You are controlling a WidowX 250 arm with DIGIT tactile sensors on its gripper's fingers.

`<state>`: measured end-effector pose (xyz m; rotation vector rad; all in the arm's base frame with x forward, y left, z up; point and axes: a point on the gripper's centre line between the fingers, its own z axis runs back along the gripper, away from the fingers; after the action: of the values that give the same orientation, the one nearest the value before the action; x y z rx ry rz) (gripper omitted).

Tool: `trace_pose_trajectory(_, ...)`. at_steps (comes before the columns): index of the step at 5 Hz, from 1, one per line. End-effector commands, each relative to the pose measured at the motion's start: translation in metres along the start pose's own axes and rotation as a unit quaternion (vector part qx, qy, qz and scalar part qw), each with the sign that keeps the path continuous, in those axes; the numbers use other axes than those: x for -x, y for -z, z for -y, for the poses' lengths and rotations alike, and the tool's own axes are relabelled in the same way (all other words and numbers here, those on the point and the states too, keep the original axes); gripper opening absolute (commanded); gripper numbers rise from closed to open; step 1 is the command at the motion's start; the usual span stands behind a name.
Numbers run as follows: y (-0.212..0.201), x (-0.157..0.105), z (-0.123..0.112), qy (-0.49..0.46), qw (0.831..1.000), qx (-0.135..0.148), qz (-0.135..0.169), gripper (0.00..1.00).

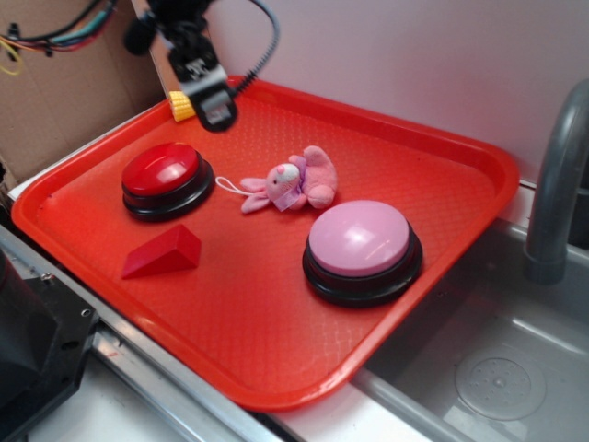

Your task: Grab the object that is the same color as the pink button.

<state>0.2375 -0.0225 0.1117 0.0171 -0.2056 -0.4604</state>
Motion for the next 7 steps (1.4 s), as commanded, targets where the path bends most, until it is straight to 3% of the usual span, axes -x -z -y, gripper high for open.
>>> trace_pose_trajectory(1, 0.052, -0.021, -0.006, 0.034, 0.999, 0.007, 0.025, 1.0)
trace_pose_trajectory(2, 0.078, -0.028, 0.003, 0.052, 0.998, 0.028, 0.004, 1.0)
trace_pose_trajectory(3, 0.09, -0.031, 0.0, 0.043, 0.999, 0.024, -0.014, 1.0)
trace_pose_trajectory(4, 0.097, -0.034, -0.007, 0.014, 1.0, 0.015, -0.017, 0.43)
trace_pose_trajectory(5, 0.095, -0.034, -0.007, 0.013, 1.0, 0.016, -0.014, 0.0)
trace_pose_trajectory(6, 0.079, -0.031, -0.007, -0.021, 1.0, 0.01, -0.012, 0.0)
trace_pose_trajectory(7, 0.03, -0.031, -0.012, -0.142, 0.989, 0.021, -0.04, 0.0)
